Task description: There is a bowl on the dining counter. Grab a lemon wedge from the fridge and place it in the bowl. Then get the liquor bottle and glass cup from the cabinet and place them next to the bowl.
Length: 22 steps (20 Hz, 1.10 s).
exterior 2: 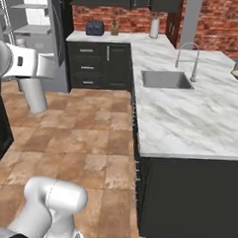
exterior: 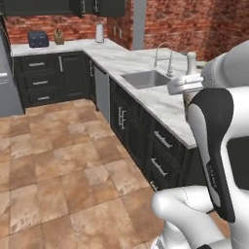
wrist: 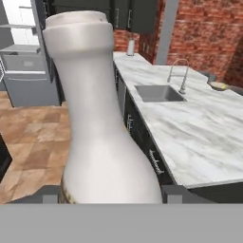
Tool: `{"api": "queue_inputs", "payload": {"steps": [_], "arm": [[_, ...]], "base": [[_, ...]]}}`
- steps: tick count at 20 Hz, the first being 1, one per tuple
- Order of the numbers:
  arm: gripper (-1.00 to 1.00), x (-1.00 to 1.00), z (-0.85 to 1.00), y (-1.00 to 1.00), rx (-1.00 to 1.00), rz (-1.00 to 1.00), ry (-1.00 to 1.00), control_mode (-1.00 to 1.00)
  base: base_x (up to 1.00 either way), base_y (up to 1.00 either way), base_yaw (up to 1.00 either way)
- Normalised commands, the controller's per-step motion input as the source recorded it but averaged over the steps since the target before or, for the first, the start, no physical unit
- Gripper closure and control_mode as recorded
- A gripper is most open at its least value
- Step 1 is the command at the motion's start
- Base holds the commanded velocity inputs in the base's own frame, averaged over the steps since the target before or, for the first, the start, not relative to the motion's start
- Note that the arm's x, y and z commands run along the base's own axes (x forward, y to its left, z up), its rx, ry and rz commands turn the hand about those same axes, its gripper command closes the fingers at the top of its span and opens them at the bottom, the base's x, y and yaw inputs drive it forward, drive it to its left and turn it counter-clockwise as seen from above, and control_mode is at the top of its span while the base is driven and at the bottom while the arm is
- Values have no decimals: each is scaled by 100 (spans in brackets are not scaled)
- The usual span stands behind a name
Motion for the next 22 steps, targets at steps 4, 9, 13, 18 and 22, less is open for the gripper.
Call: {"api": "queue_inputs", "payload": {"steps": [4, 9, 13, 18, 22], "arm": [[100, 0, 0, 0, 0, 0, 0, 100], [100, 0, 0, 0, 0, 0, 0, 100], [100, 0, 0, 0, 0, 0, 0, 100], [100, 0, 0, 0, 0, 0, 0, 100], [100, 0, 0, 0, 0, 0, 0, 100]], "base": [[-3, -100, 17], [0, -100, 20], [0, -100, 18], [0, -100, 15], [0, -100, 13]]}}
